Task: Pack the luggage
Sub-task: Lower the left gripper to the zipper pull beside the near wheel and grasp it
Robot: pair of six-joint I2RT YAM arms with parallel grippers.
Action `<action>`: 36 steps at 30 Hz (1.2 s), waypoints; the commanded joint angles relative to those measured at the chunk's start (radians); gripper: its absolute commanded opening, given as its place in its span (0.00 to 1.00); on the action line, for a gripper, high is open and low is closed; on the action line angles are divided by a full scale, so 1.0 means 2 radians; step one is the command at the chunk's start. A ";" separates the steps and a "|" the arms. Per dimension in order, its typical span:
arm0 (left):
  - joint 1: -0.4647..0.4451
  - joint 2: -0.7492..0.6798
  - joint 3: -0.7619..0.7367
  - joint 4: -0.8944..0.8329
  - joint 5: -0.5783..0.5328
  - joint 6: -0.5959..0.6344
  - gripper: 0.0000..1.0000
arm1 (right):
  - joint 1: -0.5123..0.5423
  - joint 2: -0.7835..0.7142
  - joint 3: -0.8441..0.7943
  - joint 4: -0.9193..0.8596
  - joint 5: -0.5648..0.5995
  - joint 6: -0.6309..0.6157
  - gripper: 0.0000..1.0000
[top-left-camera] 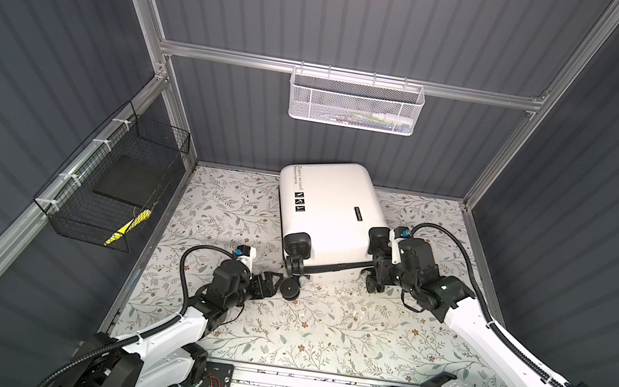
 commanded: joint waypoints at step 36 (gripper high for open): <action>-0.014 0.136 0.001 0.255 0.066 0.231 0.38 | -0.009 0.011 0.014 -0.026 -0.009 0.010 0.02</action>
